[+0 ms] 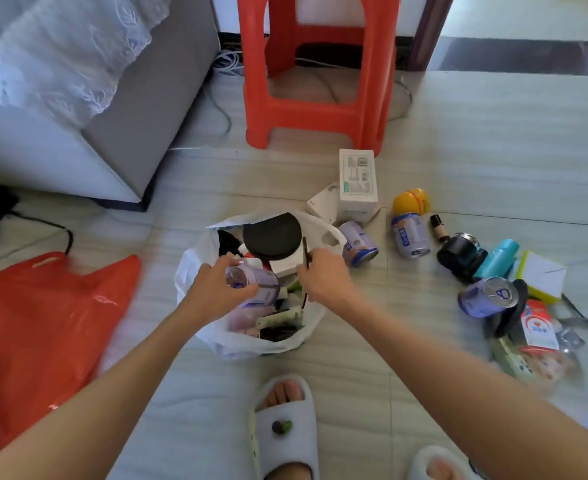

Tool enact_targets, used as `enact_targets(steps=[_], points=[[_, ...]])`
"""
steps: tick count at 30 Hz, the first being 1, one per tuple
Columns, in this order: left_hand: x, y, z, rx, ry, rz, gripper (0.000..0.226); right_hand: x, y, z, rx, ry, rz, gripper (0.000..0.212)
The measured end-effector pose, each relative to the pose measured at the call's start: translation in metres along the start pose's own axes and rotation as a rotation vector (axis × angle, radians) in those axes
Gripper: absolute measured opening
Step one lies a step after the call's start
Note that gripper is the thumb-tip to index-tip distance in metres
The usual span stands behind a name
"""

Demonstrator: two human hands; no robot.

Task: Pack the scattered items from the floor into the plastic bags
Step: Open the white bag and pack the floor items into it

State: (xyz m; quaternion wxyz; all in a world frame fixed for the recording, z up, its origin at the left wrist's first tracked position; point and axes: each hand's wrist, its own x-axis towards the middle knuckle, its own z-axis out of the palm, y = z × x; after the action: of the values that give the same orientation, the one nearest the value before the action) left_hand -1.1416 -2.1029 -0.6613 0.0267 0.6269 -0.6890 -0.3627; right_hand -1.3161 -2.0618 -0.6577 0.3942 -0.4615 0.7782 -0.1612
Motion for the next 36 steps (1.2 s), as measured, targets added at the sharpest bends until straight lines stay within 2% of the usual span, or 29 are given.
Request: enact_targets(steps=[4,7,8,11,13,18,24,29,33,36], points=[[0.009,-0.014,0.013,0.052,-0.039,0.024,0.048,0.009,0.003,0.02,-0.039,-0.223,-0.003,0.049],[0.013,-0.02,0.011,-0.006,-0.009,0.055,0.053,0.011,0.009,0.028,-0.137,-0.293,-0.062,0.051],[0.013,-0.022,0.009,0.052,-0.015,0.062,0.052,0.009,0.011,0.03,-0.166,-0.32,-0.073,0.051],[0.013,-0.03,0.008,0.449,-0.08,0.15,0.047,0.006,0.019,0.044,-0.229,-0.407,-0.116,0.054],[0.012,-0.033,0.01,0.521,-0.075,0.151,0.045,0.004,0.024,0.052,-0.252,-0.454,-0.136,0.054],[0.01,-0.032,0.02,0.648,0.083,0.141,0.046,0.0,0.029,0.062,-0.258,-0.502,-0.13,0.052],[-0.002,-0.015,0.034,0.589,0.115,0.319,0.04,-0.009,0.031,0.029,-0.298,-0.388,-0.17,0.048],[-0.014,0.032,0.045,0.591,0.099,0.626,0.043,-0.033,0.043,-0.043,-0.398,-0.236,-0.234,0.046],[-0.019,0.095,0.059,0.622,0.056,0.842,0.046,-0.06,0.09,-0.09,-0.532,-0.034,-0.239,0.05],[-0.01,0.128,0.08,0.741,0.035,1.009,0.046,-0.07,0.146,-0.113,-0.579,0.116,-0.167,0.05]])
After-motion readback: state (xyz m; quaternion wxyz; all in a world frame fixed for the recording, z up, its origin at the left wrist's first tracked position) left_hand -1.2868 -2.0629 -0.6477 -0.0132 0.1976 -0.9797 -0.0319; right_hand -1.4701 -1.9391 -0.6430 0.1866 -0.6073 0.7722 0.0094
